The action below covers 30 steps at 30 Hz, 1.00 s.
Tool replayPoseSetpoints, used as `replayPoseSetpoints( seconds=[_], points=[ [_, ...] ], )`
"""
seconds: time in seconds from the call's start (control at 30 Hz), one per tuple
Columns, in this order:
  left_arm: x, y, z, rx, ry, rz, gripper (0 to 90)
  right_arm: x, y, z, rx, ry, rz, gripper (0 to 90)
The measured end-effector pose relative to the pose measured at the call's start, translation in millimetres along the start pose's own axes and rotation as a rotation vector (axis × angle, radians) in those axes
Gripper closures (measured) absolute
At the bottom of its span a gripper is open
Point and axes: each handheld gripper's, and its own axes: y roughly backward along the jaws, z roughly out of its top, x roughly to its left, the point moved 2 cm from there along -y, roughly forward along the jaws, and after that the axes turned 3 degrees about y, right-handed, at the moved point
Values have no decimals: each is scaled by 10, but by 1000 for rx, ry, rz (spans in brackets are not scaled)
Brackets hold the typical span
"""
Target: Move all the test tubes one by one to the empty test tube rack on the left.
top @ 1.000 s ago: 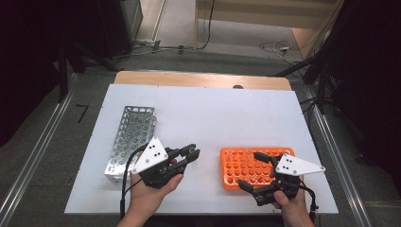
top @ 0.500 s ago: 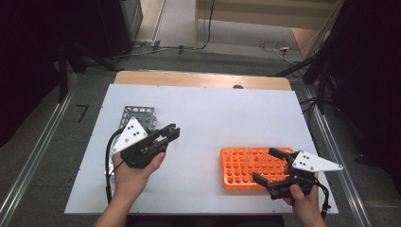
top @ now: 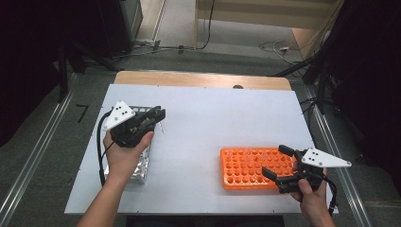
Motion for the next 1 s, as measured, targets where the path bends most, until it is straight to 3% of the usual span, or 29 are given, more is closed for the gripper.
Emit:
replayPoseSetpoints(
  seconds=[0.2, 0.6, 1.0],
  points=[
    [227, -80, 17, -6, 27, 46, 765, -46, 5, -25, 2, -11, -7, 0],
    [521, -252, 85, -11, 51, 107, 764, -93, 8, -55, 3, -27, -18, 0],
    [700, -409, 61, 4, 60, 169, 765, -89, -19, -70, 13, -21, -20, 0]
  ],
)
